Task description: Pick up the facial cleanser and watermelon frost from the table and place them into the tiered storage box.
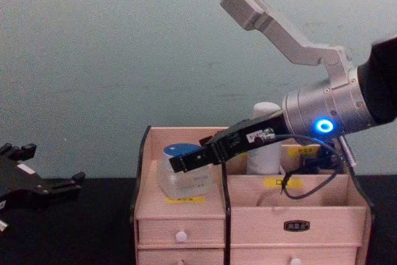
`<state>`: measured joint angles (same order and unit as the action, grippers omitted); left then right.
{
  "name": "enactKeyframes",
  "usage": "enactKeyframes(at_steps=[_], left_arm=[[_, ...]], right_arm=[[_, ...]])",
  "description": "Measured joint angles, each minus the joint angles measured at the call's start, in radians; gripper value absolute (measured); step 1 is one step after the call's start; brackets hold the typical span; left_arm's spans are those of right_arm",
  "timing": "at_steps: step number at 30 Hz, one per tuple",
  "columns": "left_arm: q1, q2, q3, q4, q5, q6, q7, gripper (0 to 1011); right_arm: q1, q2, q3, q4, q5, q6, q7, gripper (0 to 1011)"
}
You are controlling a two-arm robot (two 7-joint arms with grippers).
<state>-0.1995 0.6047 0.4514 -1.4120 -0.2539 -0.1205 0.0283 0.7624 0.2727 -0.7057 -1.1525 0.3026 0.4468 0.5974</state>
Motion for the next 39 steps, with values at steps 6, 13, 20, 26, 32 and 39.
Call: enactKeyframes(at_steps=[6,13,20,26,32,39], left_arm=[[0.0,0.0,0.0,0.0,0.0,0.0,0.0,1001],[0.0,0.0,0.0,0.0,0.0,0.0,0.0,1001],[0.0,0.0,0.0,0.0,0.0,0.0,0.0,1001],[0.0,0.0,0.0,0.0,0.0,0.0,0.0,1001],[0.0,0.0,0.0,0.0,0.0,0.0,0.0,1001],[0.0,0.0,0.0,0.0,0.0,0.0,0.0,1001]], right_arm=[[0.0,0.0,0.001,0.0,0.0,-0.001,0.0,979],[-0.001,0.0,0.001,-0.001,0.001,-0.001,-0.001,1000],[-0.006,0.009,0.005,-0.025,0.003,-0.013,0.003,1000],[-0.035,0.038,0.038,-0.115,0.02,-0.059,-0.005,1000],[-0.116,0.096,0.102,-0.273,0.045,-0.123,-0.058,1000],[-0.293,0.176,0.205,-0.474,0.055,-0.179,-0.198,1000]])
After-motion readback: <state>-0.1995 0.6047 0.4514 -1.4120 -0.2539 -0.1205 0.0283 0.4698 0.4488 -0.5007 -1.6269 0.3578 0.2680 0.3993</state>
